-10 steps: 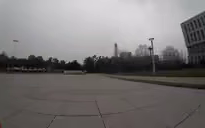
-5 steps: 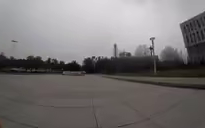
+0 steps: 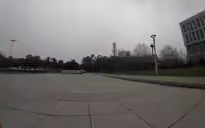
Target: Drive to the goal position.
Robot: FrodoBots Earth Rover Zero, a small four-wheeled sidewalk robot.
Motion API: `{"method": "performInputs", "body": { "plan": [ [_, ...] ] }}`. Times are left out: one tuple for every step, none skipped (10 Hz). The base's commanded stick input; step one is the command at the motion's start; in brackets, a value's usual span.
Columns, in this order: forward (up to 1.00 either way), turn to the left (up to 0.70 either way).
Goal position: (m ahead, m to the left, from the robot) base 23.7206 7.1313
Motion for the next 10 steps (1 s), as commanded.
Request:
{"method": "performInputs", "body": {
  "plan": [
    [0.70,-0.01],
    [0.70,-0.01],
    [0.70,-0.01],
    [0.70,-0.01],
    [0.70,-0.01],
    [0.70,-0.01],
    [0.70,-0.01],
    [0.70,-0.01],
    [0.70,-0.01],
    [0.70,-0.01]
  ]
}}
